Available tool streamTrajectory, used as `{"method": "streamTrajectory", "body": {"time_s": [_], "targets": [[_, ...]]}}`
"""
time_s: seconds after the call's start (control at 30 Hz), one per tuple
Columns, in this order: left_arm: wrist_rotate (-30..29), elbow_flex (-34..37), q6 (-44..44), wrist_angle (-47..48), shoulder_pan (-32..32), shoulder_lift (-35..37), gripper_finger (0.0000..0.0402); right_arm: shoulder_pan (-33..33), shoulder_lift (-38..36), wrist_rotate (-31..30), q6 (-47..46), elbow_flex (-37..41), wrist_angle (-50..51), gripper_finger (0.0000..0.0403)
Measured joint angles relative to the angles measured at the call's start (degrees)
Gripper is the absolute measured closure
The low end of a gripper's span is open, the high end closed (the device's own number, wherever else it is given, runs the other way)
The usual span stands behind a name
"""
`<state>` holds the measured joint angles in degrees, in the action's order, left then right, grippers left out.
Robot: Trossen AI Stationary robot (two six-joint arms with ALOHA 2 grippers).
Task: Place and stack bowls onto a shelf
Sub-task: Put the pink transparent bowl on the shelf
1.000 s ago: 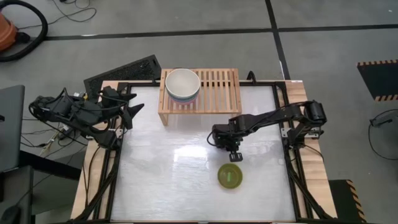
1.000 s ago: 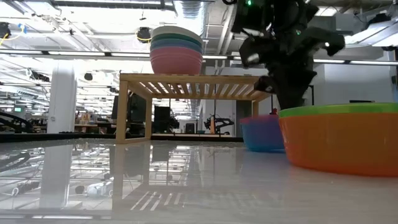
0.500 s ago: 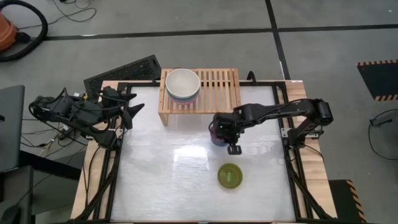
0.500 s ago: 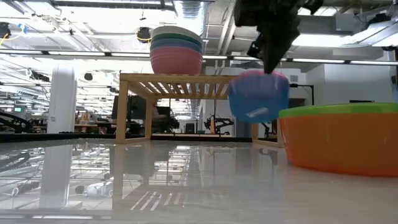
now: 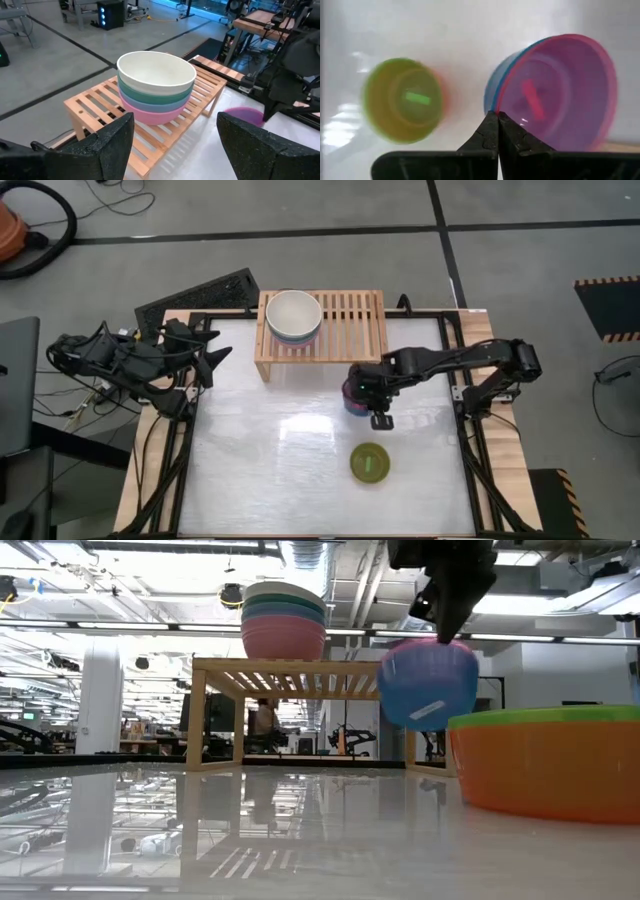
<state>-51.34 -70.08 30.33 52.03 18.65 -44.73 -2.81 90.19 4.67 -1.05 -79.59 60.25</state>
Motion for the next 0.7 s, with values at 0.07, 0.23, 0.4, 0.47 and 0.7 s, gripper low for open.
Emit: {"method": "streamTrajectory", "body": {"time_s": [0.07,0.23,0.4,0.47,0.7], "targets": [[0.0,0.0,-0.4,0.0,0.0,0.0,0.0133,0.0,-0.3,0.7,0.1,0.0,-0.2,0.0387],[0.0,0.0,-0.6,0.0,0.0,0.0,0.0133,0.4,-0.3,2.2,0.3,0.0,-0.6,0.0387],[0.0,0.0,-0.6,0.0,0.0,0.1,0.0133,0.7,-0.3,2.4,0.4,0.0,-0.6,0.0387],[0.0,0.0,-0.6,0.0,0.0,0.1,0.0133,0.7,-0.3,5.6,1.9,0.0,-0.7,0.0387],[0.0,0.0,-0.6,0.0,0.0,0.1,0.0133,0.6,-0.3,2.6,1.3,-0.4,-0.6,0.0387]]}}
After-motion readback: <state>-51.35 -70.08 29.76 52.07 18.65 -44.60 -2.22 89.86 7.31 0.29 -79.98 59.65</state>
